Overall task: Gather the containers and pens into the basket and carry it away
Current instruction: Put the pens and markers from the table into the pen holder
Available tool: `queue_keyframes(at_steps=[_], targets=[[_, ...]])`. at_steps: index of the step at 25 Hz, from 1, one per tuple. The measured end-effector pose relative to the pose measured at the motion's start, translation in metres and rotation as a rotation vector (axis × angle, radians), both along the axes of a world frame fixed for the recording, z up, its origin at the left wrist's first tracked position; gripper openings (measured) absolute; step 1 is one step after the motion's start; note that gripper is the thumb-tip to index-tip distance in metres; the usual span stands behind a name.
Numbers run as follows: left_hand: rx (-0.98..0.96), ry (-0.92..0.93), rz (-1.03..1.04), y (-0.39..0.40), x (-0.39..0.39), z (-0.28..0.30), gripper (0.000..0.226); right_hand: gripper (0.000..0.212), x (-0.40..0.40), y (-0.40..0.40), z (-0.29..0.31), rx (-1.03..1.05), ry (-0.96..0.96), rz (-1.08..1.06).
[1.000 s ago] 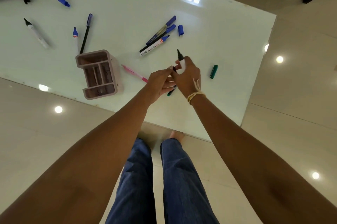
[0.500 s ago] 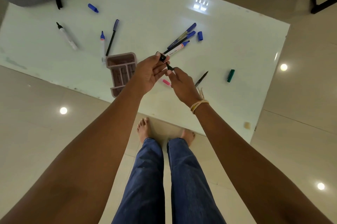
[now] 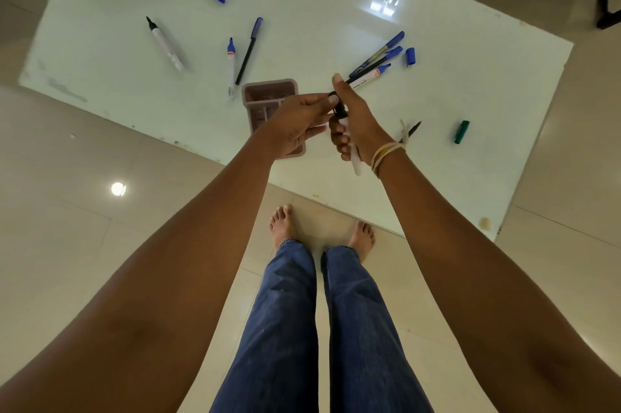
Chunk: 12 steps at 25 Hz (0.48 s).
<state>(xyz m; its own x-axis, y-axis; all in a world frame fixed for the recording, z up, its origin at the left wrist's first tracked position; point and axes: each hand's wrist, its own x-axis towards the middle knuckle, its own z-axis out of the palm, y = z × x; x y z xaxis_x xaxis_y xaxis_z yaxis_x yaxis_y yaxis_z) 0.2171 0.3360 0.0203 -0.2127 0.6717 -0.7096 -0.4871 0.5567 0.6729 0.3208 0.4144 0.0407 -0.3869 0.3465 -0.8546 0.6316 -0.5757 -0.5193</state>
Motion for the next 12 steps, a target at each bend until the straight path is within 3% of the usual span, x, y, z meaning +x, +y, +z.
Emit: queue_keyframes(at_steps=[2,3,7,10,12], targets=[[0.015,0.051,-0.068,-0.005,-0.003,0.006,0.024,0.072,-0.012,-0.001,0.002,-0.024,-0.009,-0.089],[0.007,0.094,0.002,-0.009,-0.005,0.008,0.023,0.069,-0.019,-0.004,0.003,-0.024,-0.010,-0.145],[-0.180,0.420,0.609,-0.041,-0.023,0.005,0.017,0.064,-0.046,-0.016,0.003,-0.009,0.049,-0.317],[-0.375,0.612,0.562,-0.065,-0.035,-0.009,0.027,0.062,-0.064,-0.019,0.001,0.009,0.127,-0.322],[-0.452,0.551,0.443,-0.071,-0.041,-0.018,0.032,0.051,-0.078,-0.016,0.001,0.087,0.158,-0.324]])
